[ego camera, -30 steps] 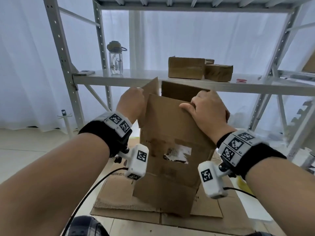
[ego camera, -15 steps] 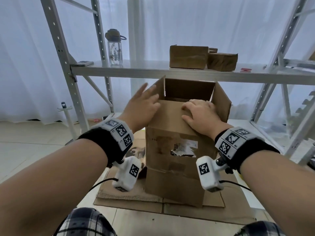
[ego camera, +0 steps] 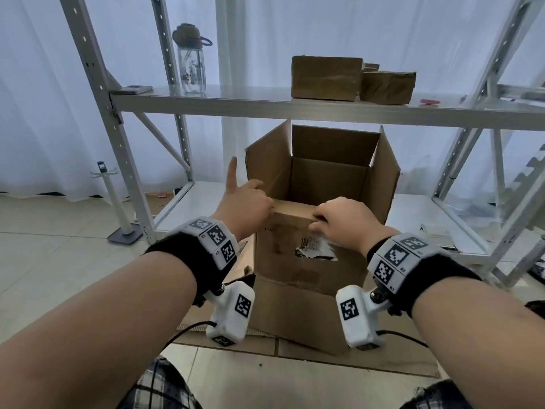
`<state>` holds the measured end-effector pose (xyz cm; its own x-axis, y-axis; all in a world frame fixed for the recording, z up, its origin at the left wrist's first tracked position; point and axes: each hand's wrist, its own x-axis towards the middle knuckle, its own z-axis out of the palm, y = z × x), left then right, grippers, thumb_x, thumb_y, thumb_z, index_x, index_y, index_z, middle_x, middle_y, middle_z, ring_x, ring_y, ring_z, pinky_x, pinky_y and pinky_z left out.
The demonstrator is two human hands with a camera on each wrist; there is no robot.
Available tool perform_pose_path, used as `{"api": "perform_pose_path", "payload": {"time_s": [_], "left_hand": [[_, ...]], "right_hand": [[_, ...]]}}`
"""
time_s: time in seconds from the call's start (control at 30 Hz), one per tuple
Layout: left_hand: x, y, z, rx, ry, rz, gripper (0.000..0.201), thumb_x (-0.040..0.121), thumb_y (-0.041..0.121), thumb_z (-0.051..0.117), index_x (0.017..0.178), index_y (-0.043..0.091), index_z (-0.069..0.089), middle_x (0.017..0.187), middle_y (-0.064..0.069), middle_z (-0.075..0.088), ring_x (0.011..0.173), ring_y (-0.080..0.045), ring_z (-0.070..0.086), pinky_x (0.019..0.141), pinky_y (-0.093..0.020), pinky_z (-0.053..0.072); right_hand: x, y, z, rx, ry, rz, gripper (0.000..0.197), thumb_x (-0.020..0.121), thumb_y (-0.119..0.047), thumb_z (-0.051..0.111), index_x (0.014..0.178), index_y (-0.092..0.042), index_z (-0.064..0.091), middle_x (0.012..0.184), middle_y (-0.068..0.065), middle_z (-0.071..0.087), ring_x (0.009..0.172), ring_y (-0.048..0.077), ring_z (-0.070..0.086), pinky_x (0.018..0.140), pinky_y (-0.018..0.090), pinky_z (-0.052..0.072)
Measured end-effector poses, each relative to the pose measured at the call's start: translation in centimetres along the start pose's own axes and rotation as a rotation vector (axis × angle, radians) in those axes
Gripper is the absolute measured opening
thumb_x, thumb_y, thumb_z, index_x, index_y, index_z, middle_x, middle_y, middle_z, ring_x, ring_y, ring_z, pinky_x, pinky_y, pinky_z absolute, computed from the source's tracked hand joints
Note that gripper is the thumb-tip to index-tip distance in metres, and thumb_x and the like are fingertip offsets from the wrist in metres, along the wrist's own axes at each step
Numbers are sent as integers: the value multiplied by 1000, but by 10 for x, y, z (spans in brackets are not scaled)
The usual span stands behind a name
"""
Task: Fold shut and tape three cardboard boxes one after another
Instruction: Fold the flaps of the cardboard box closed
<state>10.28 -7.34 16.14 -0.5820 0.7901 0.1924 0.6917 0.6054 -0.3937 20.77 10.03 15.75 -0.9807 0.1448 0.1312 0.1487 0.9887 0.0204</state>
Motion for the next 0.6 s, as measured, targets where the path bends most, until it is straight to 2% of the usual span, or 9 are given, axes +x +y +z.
{"api": "perform_pose_path", "payload": {"time_s": [0.07, 0.13, 0.3, 0.47, 0.5, 0.53, 0.57, 0.6], "left_hand": [[1, 3, 7, -12, -24, 3, 33, 101, 40, 34, 106, 34, 66, 107, 15, 65, 136, -15, 34, 95, -63, -30], [1, 7, 16, -1, -60, 44, 31, 99, 45, 37, 106, 32, 63, 107, 14, 64, 136, -16, 33, 94, -63, -32], [0, 23, 47, -28, -44, 60, 34, 95, 48, 44, 123, 33, 56, 131, 9, 56, 144, -19, 22, 97, -64, -29], [12, 28, 78, -188, -50, -45, 40, 99, 42, 39, 139, 39, 39, 139, 10, 49, 140, -17, 29, 104, -66, -20], [15, 26, 83, -235, -36, -76, 40, 100, 41, 38, 140, 41, 38, 140, 12, 48, 139, -15, 29, 105, -65, -19], [18, 23, 87, -271, -23, -96, 40, 100, 41, 38, 140, 41, 38, 140, 14, 47, 139, -13, 29, 104, -65, -20], [22, 20, 90, -293, -14, -109, 40, 100, 40, 38, 140, 42, 38, 141, 15, 46, 139, -12, 28, 104, -64, -20], [26, 16, 94, -304, -7, -121, 40, 100, 39, 38, 140, 42, 38, 141, 16, 45, 139, -11, 28, 104, -64, -20]], "right_hand": [[1, 0, 10, -6, -33, 13, 28, 94, -43, 53, 102, -19, 65, 93, -1, 64, 86, 20, 60, 70, 32, 48], [0, 0, 23, -24, -71, 10, 28, 94, -42, 53, 100, -19, 65, 93, -1, 64, 85, 20, 60, 68, 32, 46], [-5, 0, 59, 5, -27, 27, 30, 98, -41, 44, 102, -19, 64, 94, 0, 65, 85, 20, 61, 68, 31, 47], [10, -11, 75, 61, 57, 68, 29, 99, -39, 43, 100, -18, 64, 96, 2, 66, 89, 22, 62, 64, 28, 37], [14, -13, 75, 61, 52, 68, 29, 100, -37, 43, 101, -17, 63, 97, 3, 67, 92, 23, 62, 69, 30, 41], [18, -15, 74, 39, 54, 51, 28, 101, -35, 42, 101, -17, 63, 98, 3, 67, 95, 22, 62, 83, 33, 44], [22, -15, 70, -16, 76, 20, 27, 101, -32, 41, 100, -19, 64, 97, 1, 68, 98, 20, 62, 102, 37, 36], [26, -14, 65, -94, 130, -14, 27, 101, -30, 40, 97, -21, 65, 93, -2, 69, 98, 18, 62, 115, 40, 21]]}}
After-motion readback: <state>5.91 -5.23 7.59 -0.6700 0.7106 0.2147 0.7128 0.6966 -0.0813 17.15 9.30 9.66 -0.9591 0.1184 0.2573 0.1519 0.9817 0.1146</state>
